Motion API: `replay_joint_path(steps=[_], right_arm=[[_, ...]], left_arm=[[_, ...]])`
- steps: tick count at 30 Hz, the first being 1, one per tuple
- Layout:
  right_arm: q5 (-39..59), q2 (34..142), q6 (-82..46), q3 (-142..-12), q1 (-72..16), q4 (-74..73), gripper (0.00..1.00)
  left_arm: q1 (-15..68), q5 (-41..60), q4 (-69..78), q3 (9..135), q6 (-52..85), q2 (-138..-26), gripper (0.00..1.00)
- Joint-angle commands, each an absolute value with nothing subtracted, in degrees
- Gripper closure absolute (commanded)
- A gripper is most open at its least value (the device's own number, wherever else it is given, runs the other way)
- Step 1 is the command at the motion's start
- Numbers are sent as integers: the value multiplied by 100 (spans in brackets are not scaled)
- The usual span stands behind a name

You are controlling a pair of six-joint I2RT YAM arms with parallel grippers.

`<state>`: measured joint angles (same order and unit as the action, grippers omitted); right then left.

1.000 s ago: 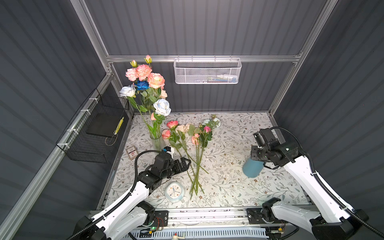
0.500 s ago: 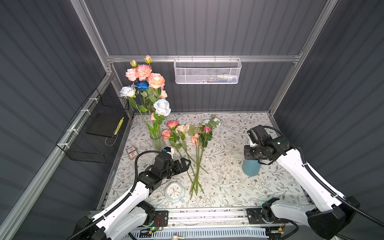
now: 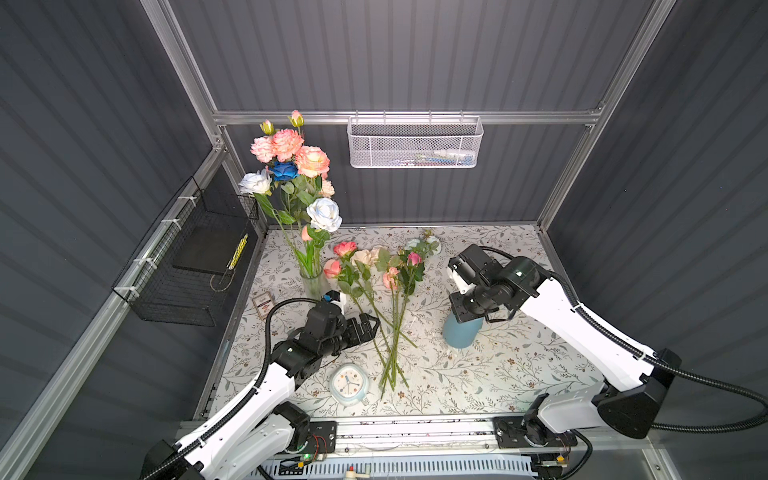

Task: Arrange the flowers into the vase
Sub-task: 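Slide the teal vase toward the loose rose stems with the right gripper, then release the teal vase and withdraw the right gripper while the left reaches the stems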

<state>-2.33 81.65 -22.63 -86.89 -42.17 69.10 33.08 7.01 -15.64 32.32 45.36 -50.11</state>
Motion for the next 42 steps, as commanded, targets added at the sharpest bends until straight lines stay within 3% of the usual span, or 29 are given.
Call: replay_joint_path(steps=[1, 17, 18, 20, 22, 29, 34, 39, 42], right_arm=[[-166, 8198, -2048, -9047, -4359, 6792, 100], [-64, 8861, -2004, -9177, -4723, 6290, 100], [-30, 8839, -2019, -9103, -4724, 6228, 97], [42, 8755, -2062, -8937, -4731, 6053, 76], [62, 8622, -2082, -8799, -4737, 5861, 61], [82, 8017, -2152, -8533, -4755, 5337, 38], [-97, 7113, -2308, -8198, -4768, 4862, 34], [-397, 5915, -2399, -7499, -4786, 4304, 35], [-503, 5430, -2434, -7119, -4782, 4177, 36]], left_arm=[[3331, 642, -1821, 3436, 4350, -4948, 0], [3331, 649, -1968, 3555, 4276, -5032, 0], [3331, 657, -1969, 3556, 4271, -5036, 0], [3331, 668, -1968, 3569, 4254, -5067, 0], [3331, 664, -1969, 3592, 4212, -5098, 0], [3331, 686, -2052, 3794, 4028, -5375, 1], [3500, 566, -2091, 3997, 3959, -5781, 6], [4562, -822, -2467, 4616, 3789, -6646, 15], [4746, -1253, -2404, 4917, 3701, -7327, 25]])
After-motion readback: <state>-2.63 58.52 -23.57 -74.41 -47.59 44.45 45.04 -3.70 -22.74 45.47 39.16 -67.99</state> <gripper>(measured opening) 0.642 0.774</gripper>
